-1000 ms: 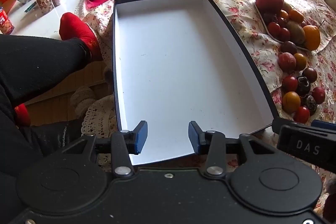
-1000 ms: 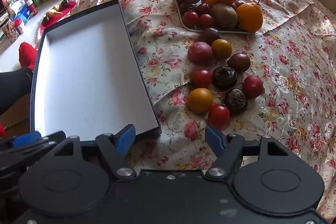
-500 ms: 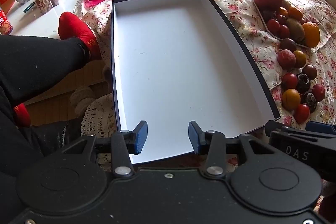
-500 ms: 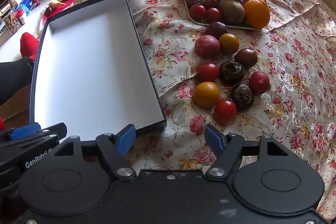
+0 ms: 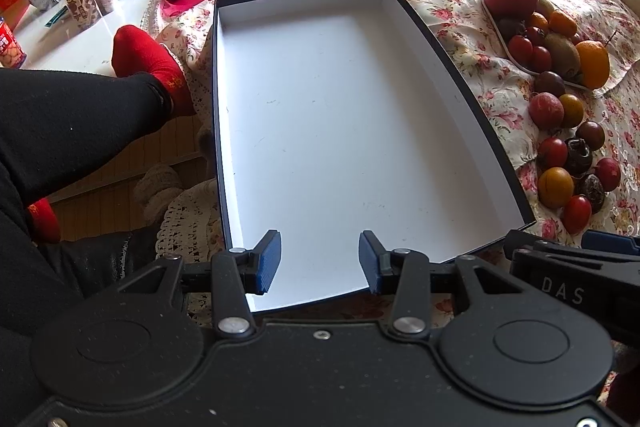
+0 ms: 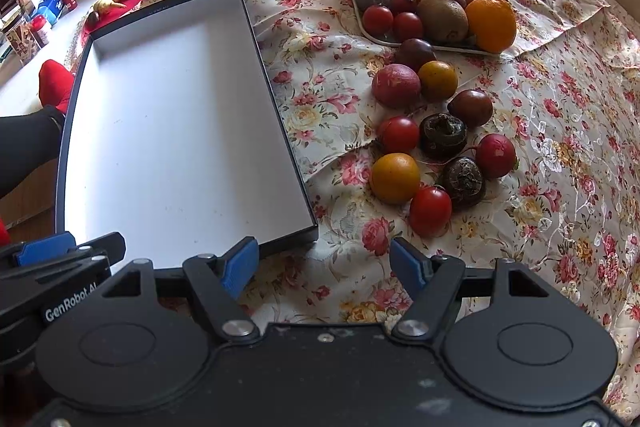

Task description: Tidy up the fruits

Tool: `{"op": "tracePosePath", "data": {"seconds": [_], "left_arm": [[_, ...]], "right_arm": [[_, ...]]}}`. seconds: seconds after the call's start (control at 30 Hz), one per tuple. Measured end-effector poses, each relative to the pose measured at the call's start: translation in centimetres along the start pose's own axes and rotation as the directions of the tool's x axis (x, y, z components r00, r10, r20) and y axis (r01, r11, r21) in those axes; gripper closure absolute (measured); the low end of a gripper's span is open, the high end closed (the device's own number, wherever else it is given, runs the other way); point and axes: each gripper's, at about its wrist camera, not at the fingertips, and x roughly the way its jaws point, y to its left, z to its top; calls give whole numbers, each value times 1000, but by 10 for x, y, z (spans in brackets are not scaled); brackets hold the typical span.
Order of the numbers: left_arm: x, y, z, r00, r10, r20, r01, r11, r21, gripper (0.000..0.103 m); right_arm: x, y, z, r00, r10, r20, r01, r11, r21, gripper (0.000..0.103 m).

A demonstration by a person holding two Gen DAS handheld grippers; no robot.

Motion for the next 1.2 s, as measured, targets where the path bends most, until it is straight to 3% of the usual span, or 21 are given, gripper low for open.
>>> {"op": "tracePosePath", "data": {"seconds": [1.2], "left_arm": [[1,-1,-1,1000,4,0,-4,1000,6,53]], "right_arm": [[-3,3,-4,1000,26,1,-26,1000,-9,35]]}}
